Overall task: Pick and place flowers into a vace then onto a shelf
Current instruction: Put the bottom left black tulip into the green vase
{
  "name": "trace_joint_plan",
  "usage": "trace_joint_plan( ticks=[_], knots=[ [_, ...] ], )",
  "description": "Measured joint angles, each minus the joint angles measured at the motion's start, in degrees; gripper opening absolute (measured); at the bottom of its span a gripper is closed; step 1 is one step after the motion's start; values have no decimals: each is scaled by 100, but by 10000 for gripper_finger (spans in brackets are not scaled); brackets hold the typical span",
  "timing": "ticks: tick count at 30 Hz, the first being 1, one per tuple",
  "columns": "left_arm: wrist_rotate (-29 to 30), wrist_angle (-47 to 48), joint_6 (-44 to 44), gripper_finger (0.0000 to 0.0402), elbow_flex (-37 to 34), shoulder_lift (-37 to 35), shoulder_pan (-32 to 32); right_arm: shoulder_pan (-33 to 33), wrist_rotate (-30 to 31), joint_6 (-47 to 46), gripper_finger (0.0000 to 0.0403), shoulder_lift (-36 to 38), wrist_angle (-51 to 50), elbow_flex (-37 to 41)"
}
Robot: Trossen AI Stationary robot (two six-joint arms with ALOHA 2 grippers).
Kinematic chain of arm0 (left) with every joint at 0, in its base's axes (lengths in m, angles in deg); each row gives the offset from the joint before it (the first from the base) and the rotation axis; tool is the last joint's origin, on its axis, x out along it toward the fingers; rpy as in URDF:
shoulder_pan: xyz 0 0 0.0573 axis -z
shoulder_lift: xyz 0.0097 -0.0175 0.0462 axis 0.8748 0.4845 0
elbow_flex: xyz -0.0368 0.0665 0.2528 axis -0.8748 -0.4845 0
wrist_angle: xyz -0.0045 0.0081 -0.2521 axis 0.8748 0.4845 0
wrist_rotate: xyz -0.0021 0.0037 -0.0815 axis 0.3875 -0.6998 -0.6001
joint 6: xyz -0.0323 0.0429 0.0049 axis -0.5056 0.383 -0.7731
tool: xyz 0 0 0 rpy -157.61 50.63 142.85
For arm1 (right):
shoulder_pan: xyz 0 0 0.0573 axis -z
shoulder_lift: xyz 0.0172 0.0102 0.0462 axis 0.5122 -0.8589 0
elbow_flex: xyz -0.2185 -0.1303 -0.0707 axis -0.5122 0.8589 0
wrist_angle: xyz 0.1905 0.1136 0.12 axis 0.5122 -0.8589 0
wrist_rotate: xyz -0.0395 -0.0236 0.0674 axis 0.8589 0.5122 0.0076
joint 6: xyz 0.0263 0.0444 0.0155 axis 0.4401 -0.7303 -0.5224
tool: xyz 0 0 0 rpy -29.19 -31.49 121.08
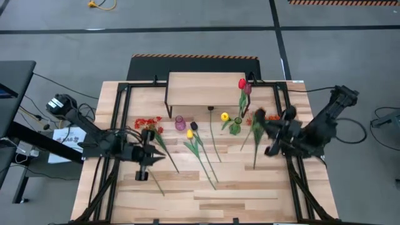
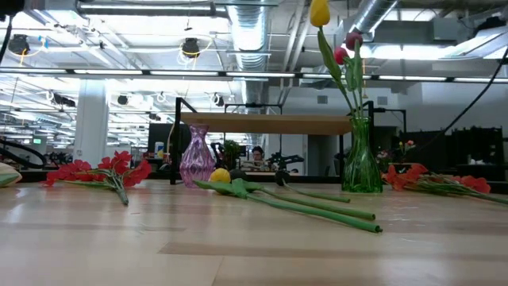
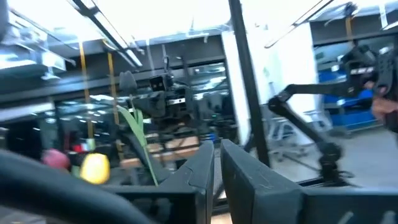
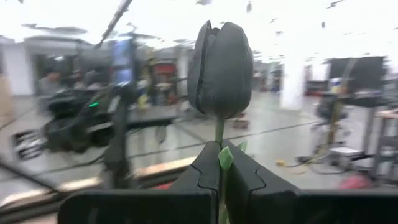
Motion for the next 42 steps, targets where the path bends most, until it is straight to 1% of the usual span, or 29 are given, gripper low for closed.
trace_joint_plan(
  ticks=[3, 6, 10, 12, 14, 19, 23, 29, 34, 42],
  knots=[
    [16, 437, -50, 16, 0, -261, -171, 404, -20, 395, 0, 222, 243, 0],
    [-71, 844, -360, 16, 0, -372, -221, 852, -59, 468, 0, 344, 214, 0],
    [-133, 802, -381, 16, -4, -385, -184, 1435, -461, 453, 0, 352, 151, 0],
    [-129, 832, -359, 16, -4, -381, -173, 1674, -740, 335, 0, 306, 104, 0],
    [-127, 889, -350, 16, -4, -381, -173, 1900, -897, 262, 0, 206, 88, -1],
    [-32, 991, -300, 16, -4, -377, -177, 2255, -903, 262, 0, -142, 88, 0],
    [-42, 995, -300, 16, -4, -377, -177, 2389, -897, 264, 0, -341, 80, 0],
    [-44, 1031, -300, 16, -4, -377, -177, 2424, -887, 267, 0, -361, 130, 0],
    [-46, 1063, -300, 16, -4, -377, -177, 2422, -884, 313, 0, -212, 133, -2],
    [-51, 1066, -300, 16, -4, -377, -177, 2422, -868, 301, 0, -21, -202, -2]
  ],
)
